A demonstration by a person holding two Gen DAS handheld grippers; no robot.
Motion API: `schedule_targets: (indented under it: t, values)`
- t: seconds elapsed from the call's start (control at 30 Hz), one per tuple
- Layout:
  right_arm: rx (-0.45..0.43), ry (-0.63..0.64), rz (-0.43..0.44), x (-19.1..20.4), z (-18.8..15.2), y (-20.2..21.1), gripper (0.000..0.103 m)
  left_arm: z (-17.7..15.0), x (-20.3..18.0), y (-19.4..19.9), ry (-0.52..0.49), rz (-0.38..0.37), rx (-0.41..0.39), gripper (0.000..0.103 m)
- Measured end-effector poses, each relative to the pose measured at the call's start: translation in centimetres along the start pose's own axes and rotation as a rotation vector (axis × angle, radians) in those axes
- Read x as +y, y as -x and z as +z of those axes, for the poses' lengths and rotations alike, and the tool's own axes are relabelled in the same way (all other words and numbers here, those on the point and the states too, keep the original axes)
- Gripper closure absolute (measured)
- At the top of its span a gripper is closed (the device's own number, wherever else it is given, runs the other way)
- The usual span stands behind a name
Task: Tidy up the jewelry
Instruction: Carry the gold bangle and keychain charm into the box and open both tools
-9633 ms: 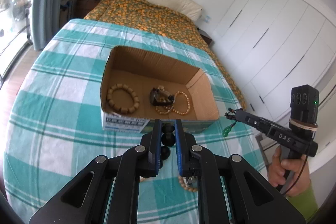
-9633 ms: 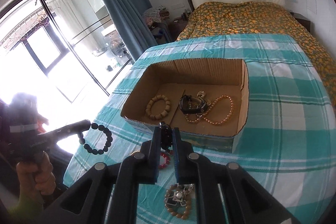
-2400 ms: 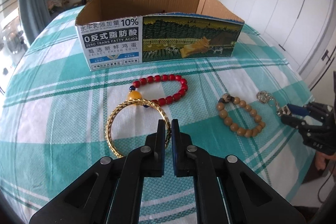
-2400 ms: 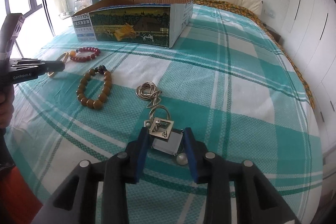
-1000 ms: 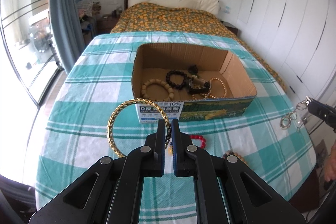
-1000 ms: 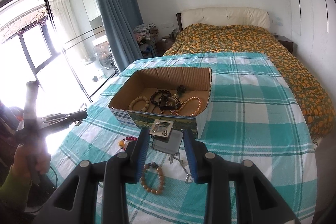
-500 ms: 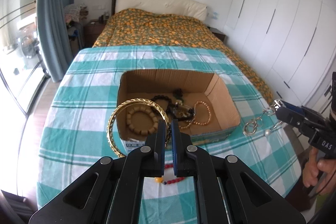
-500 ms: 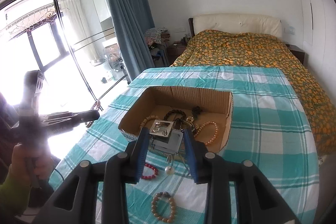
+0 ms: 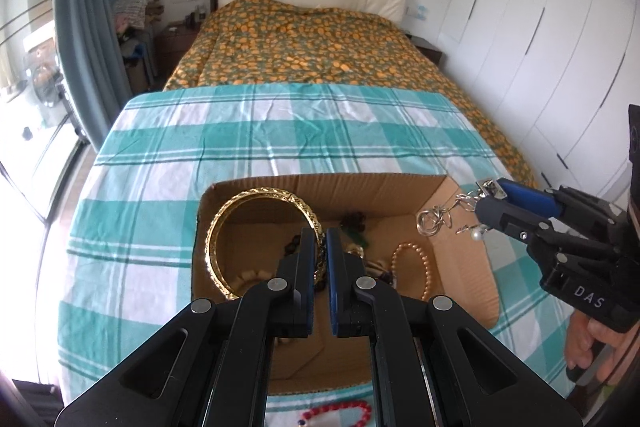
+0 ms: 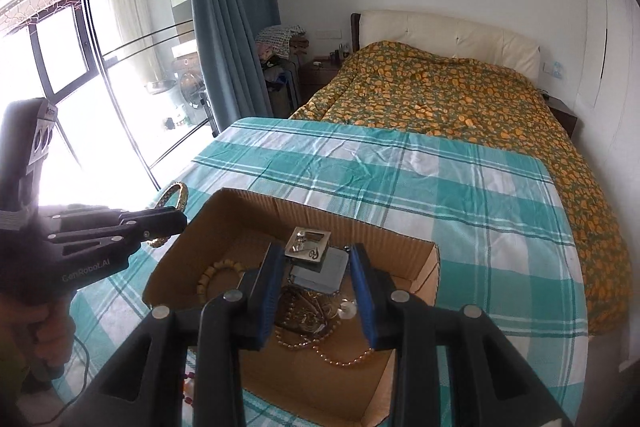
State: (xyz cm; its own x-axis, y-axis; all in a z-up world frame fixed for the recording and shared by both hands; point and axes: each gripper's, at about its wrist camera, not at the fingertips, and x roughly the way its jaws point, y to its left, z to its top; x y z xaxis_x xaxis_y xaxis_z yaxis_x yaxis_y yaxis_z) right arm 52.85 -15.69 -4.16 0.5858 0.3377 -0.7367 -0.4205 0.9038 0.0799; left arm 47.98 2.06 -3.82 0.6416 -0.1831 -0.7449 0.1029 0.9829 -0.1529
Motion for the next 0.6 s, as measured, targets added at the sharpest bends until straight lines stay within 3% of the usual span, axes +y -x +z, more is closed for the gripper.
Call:
schedule_targets:
  t: [0.13, 0.2, 0.23, 0.27, 0.3, 0.33, 0.47, 0.6]
  values:
    - [0.047, 0.017, -0.042, -0.3, -0.6, -3.2, 0.068, -0.2, -0.3, -3.2, -0.024, 0.013, 0.051, 0.098]
    - [0.06, 0.033, -0.069, -0.4, -1.1, -4.3, 0.063, -0.5, -0.8, -4.3, -0.057, 0.045, 0.062, 0.089]
    - [0.056, 0.037, -0.082, -0.4, -1.3, -4.5, 0.058, -0.8, -1.0, -4.6, -0.073, 0.064, 0.062, 0.08]
    - [0.043, 0.037, -0.097, -0.4, -1.5, -4.4, 0.046, -1.0, -1.1, -4.8, -0.081, 0.082, 0.058, 0.051]
    - [0.025, 0.035, -0.106, -0.4, -1.7, -4.1, 0.044, -1.3, -1.1, -4.6, -0.081, 0.099, 0.044, 0.028]
    - [0.009, 0.032, -0.107, -0.3, -1.8, -3.7, 0.044, -1.6, -1.0, -4.1, -0.076, 0.108, 0.019, 0.022]
    - [-0.051, 0.021, -0.111, -0.2, -2.6, -1.1, 0.042, -2.7, -0.3, -2.0, -0.056, 0.096, -0.023, 0.019]
    - [-0.119, 0.013, -0.128, 0.6, -4.3, 2.6, 0.034, -5.2, 0.4, 1.2, -0.036, 0.107, -0.055, 0.014]
